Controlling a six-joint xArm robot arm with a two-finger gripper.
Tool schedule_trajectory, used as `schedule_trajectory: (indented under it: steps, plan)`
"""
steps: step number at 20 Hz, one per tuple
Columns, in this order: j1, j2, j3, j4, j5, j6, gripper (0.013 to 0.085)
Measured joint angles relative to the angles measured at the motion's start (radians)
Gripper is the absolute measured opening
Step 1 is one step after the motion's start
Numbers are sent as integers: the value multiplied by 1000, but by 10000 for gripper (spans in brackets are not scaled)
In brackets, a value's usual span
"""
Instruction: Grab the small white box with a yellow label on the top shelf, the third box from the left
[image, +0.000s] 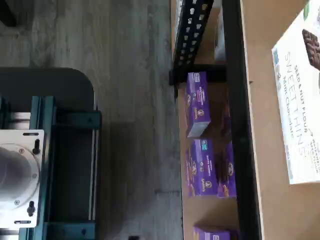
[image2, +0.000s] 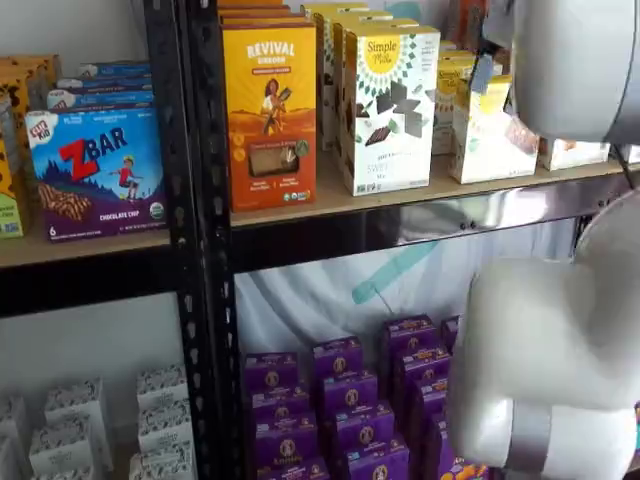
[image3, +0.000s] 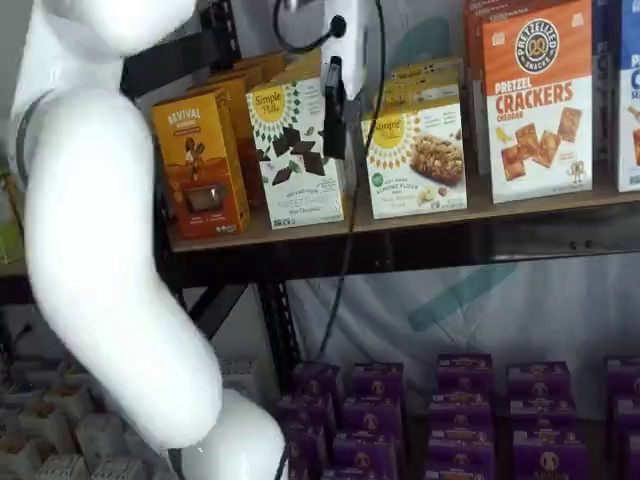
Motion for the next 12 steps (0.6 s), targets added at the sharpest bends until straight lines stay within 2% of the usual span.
schedule_trajectory:
  steps: [3, 6, 12]
  plan:
    - [25, -11, 9, -31, 6, 13, 850]
    - [35, -31, 32, -29, -2, 23, 850]
    - [-4, -49, 59, 56, -51, 13, 850]
